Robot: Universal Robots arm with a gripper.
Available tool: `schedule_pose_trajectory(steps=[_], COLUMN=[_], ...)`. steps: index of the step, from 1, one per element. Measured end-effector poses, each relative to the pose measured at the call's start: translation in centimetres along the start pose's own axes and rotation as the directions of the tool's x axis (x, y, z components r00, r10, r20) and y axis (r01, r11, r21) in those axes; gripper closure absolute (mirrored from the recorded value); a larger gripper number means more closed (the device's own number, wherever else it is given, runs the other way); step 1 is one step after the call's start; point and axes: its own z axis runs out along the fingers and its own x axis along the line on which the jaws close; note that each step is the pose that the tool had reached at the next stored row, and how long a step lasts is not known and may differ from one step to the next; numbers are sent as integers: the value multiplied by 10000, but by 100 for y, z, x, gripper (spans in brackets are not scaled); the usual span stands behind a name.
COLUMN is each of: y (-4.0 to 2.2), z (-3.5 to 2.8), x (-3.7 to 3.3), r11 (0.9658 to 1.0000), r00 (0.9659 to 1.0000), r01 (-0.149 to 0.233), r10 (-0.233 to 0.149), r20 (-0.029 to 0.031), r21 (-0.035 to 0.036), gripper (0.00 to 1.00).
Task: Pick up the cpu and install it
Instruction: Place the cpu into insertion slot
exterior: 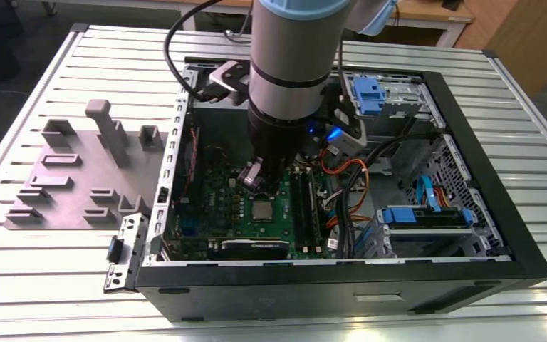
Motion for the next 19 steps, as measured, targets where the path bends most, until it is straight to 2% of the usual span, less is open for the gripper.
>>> schedule_pose_trajectory(steps=[6, 19], y=[-59, -77], z=[5, 7], x=[-45, -59], r11=[10000, 10000], r00=[10000, 10000], r01=[-1, 0], r10=[1, 0], r20=[32, 32], r21=[-48, -49], gripper=[89, 89])
